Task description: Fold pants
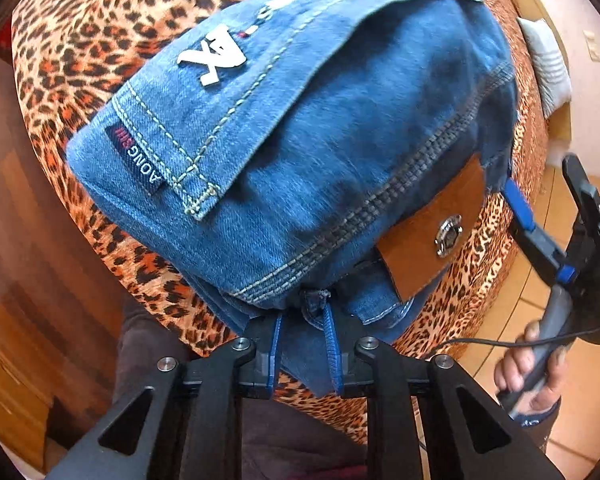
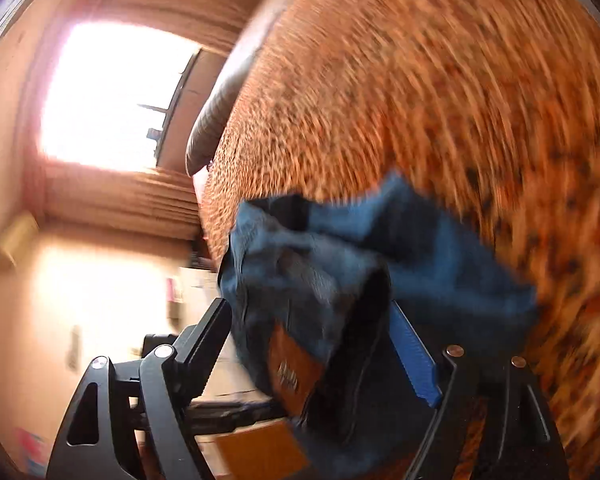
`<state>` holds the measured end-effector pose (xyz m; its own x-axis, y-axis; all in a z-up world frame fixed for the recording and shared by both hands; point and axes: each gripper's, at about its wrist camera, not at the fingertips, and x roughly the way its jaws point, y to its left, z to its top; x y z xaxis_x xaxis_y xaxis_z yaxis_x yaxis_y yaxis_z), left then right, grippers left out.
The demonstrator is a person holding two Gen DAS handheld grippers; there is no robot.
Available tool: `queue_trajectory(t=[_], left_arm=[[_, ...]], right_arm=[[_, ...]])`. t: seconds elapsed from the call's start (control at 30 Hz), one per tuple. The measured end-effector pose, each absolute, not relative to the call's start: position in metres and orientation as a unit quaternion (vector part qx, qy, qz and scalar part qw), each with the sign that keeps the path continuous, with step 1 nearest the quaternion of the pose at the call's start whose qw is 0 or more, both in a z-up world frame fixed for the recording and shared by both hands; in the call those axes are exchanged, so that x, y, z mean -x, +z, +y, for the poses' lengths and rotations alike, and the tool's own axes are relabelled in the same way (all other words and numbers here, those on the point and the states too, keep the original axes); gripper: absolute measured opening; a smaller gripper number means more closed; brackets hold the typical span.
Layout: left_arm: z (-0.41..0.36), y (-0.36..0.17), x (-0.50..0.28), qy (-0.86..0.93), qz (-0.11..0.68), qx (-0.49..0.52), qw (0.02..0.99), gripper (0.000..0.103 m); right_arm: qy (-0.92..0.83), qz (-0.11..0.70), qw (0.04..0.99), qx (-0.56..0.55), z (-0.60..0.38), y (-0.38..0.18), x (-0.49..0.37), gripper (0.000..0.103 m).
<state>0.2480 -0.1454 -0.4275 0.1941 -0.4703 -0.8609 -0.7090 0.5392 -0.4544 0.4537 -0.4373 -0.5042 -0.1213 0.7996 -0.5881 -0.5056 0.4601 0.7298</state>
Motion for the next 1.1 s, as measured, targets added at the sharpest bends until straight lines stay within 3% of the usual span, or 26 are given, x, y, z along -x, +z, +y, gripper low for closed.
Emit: queue_trajectory(t=[0.1, 0.13, 0.2, 0.3, 0.37, 0.47, 0.57, 0.63, 0.67, 0.7, 0.73, 0.97, 1.0, 1.03, 1.07, 1.1], left_arm=[[-0.138, -0.435, -0.252, 0.098, 0.629, 0.469, 0.612, 0.018], [-0.141, -0.436, -0.258, 0.097, 0.630, 0.469, 0.612, 0.018], [-0.142, -0.434, -0.259, 0.100, 0.632, 0.463, 0.614, 0.017], [-0.145, -0.413, -0.259, 0.082, 0.622, 0.478, 0.615, 0.017], [-0.151, -0.400, -0.263, 0.064, 0.619, 0.468, 0.627, 0.019], [-0.154, -0.405, -0.274, 0.086, 0.627, 0.431, 0.643, 0.028], [-0.145, -0.411, -0.256, 0.091, 0.579, 0.510, 0.630, 0.033], [-0.140, -0.413, -0.240, 0.108, 0.537, 0.556, 0.626, 0.061], [-0.137, -0.419, -0.232, 0.126, 0.516, 0.581, 0.616, 0.066], [-0.136, -0.425, -0.230, 0.131, 0.508, 0.596, 0.608, 0.065], [-0.136, -0.432, -0.230, 0.127, 0.498, 0.618, 0.595, 0.064], [-0.153, -0.452, -0.253, 0.115, 0.490, 0.642, 0.578, 0.061], [-0.154, -0.454, -0.261, 0.117, 0.487, 0.640, 0.582, 0.051], [-0.152, -0.456, -0.269, 0.119, 0.490, 0.635, 0.585, 0.035], [-0.156, -0.458, -0.274, 0.118, 0.490, 0.633, 0.587, 0.025], [-0.154, -0.456, -0.280, 0.116, 0.487, 0.632, 0.591, 0.019]], right_arm=[[0.503, 0.550, 0.663, -0.072, -0.411, -0.511, -0.457, 0.082], [0.506, 0.559, 0.654, -0.061, -0.403, -0.519, -0.458, 0.076], [0.517, 0.581, 0.626, -0.061, -0.390, -0.532, -0.457, 0.035], [0.529, 0.601, 0.573, -0.176, -0.408, -0.534, -0.453, 0.025], [0.543, 0.595, 0.530, -0.266, -0.433, -0.530, -0.445, 0.024], [0.509, 0.611, 0.521, -0.311, -0.460, -0.551, -0.440, 0.028], [0.459, 0.640, 0.567, -0.241, -0.467, -0.572, -0.445, 0.030], [0.474, 0.629, 0.571, -0.232, -0.475, -0.566, -0.443, 0.045], [0.482, 0.617, 0.579, -0.226, -0.475, -0.559, -0.443, 0.066], [0.489, 0.602, 0.593, -0.216, -0.477, -0.551, -0.443, 0.079], [0.496, 0.589, 0.604, -0.205, -0.475, -0.541, -0.445, 0.081], [0.512, 0.560, 0.641, -0.116, -0.440, -0.513, -0.465, 0.081], [0.520, 0.558, 0.638, -0.104, -0.430, -0.513, -0.467, 0.077], [0.530, 0.557, 0.634, -0.083, -0.418, -0.517, -0.469, 0.071], [0.535, 0.557, 0.632, -0.063, -0.406, -0.521, -0.471, 0.043], [0.534, 0.567, 0.624, -0.061, -0.398, -0.523, -0.473, 0.027]])
